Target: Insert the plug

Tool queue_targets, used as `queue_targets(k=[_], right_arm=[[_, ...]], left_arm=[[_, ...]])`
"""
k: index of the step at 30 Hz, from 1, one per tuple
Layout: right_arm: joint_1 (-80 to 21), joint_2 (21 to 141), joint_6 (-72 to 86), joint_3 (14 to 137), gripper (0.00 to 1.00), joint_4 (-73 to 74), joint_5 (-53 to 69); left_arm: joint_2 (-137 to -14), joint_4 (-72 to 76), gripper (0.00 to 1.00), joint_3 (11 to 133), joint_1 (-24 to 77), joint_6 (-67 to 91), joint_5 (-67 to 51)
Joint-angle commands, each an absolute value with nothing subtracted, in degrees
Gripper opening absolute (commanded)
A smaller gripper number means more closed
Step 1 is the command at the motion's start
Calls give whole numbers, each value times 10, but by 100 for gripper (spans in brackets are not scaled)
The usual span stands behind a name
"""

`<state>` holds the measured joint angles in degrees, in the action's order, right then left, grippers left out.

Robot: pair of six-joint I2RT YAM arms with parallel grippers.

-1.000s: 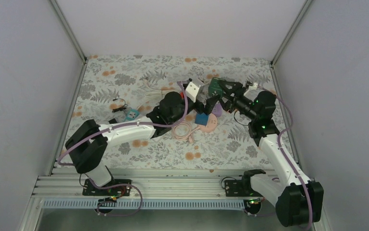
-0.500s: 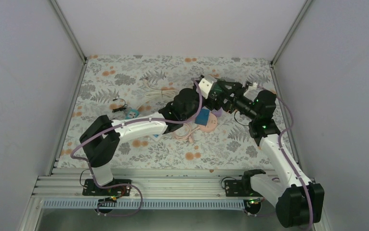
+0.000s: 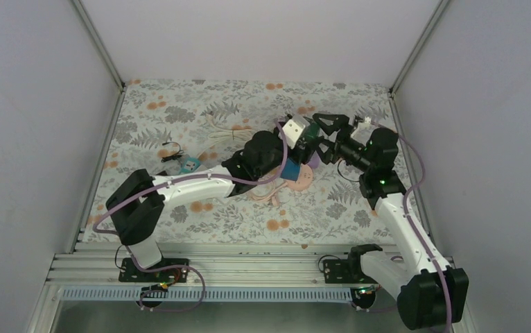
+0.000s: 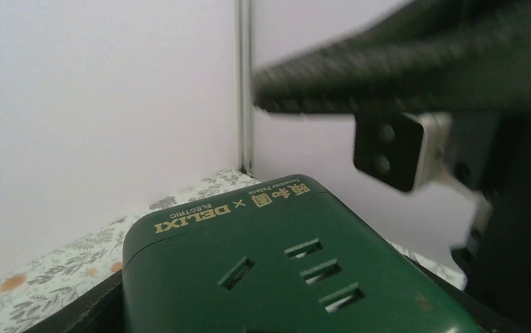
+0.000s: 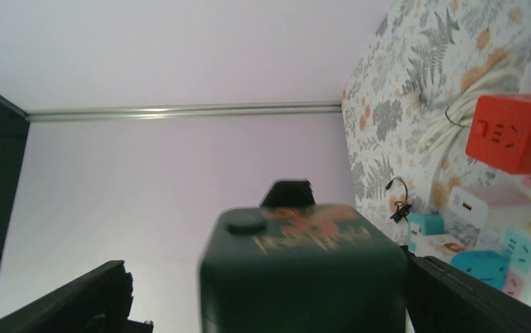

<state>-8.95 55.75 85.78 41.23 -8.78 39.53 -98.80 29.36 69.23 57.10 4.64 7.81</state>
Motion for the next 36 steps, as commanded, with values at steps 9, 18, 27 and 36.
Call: queue_targets(k=[9,18,27,36], right_arm=[[-80,592,549,480,100,-33,606],[-81,597,381,541,100,131,718],[-80,604,388,527,85,149,740],[-95,607,467,538,86,110,785]], left_arm=[[-869,230,49,644,491,-117,-327],[-869,87,48,695,453,-234,-464],[-858,48,47,709,445,-275,-497],[-824,38,47,722,442,-301,-510]])
